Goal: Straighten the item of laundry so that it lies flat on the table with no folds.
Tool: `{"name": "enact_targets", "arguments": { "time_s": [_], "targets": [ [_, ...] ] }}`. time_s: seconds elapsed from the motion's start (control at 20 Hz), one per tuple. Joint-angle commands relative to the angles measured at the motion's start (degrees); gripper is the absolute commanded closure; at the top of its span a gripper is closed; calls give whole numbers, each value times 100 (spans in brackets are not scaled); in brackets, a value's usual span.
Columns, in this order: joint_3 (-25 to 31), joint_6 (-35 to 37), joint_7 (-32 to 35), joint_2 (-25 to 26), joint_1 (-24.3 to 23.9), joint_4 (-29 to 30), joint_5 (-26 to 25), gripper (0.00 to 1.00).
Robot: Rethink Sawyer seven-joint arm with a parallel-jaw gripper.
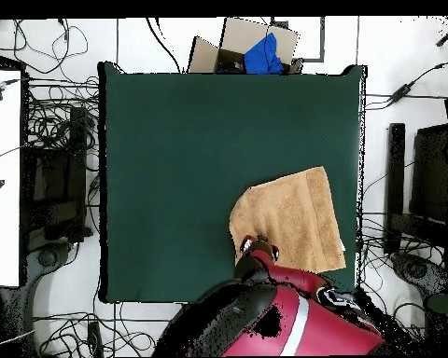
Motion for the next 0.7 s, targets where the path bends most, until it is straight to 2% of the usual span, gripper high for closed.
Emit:
{"name": "enact_targets", "arguments": {
  "time_s": [0.05, 0.7],
  "targets": [
    [-489, 850, 288, 793, -304, 28, -247, 100],
    [-480, 969, 292, 731, -387, 32, -391, 100]
  ]
}}
